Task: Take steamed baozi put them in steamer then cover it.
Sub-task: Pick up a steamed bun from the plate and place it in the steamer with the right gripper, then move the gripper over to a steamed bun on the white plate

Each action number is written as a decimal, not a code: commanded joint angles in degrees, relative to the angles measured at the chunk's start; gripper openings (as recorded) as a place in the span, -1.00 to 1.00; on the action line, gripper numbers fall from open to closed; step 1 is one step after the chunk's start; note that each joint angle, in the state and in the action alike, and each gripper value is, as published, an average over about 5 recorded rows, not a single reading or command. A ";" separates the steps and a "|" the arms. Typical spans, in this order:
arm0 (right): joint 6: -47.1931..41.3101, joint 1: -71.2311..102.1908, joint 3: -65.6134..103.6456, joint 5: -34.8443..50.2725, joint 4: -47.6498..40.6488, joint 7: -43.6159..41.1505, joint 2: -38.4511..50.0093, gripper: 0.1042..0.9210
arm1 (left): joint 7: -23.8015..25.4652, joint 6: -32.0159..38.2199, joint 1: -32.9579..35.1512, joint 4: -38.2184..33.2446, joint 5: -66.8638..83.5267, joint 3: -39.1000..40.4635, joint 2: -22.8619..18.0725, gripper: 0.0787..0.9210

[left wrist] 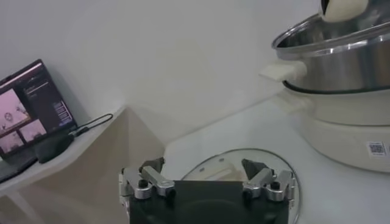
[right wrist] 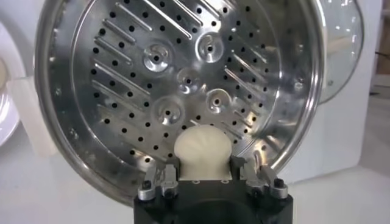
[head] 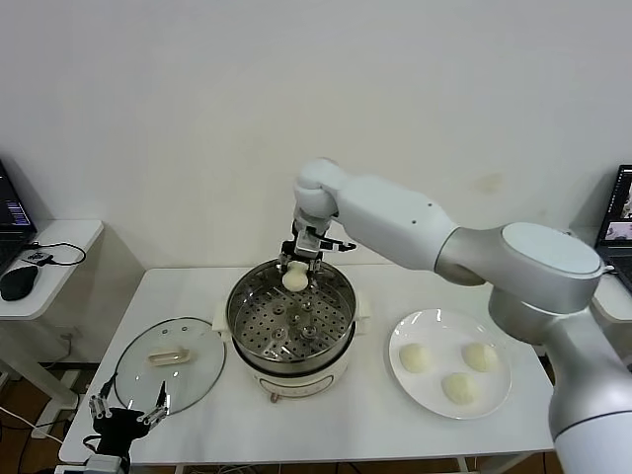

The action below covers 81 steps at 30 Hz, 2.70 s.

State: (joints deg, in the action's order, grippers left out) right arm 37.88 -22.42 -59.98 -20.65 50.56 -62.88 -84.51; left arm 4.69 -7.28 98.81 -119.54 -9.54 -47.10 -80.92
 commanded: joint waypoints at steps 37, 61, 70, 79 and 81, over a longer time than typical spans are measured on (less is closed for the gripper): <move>-38.98 -11.64 0.75 38.36 22.40 -3.36 21.77 0.76 | 0.35 -0.10 0.88 -1.08 -0.09 1.23 0.19 0.77; -64.71 7.77 8.66 24.94 42.66 -8.56 56.99 0.76 | 1.58 -1.33 1.77 -2.19 0.81 1.69 0.01 0.77; -63.53 25.04 17.64 16.67 37.96 -6.49 51.41 0.76 | 2.07 -1.44 2.19 -1.34 -0.08 1.70 -0.24 0.77; -62.56 28.84 20.23 13.99 31.93 -4.96 45.14 0.76 | 2.32 -1.66 2.60 -1.04 -0.25 0.67 -0.15 0.77; -62.44 29.55 21.06 13.40 30.75 -4.39 43.84 0.76 | 2.30 -1.65 2.66 -0.92 -0.39 0.74 -0.31 0.77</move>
State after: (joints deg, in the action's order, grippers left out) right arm -24.12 -0.72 -43.26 -2.90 85.20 -68.43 -37.00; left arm 6.79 -8.93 101.22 -120.62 -9.72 -46.23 -81.14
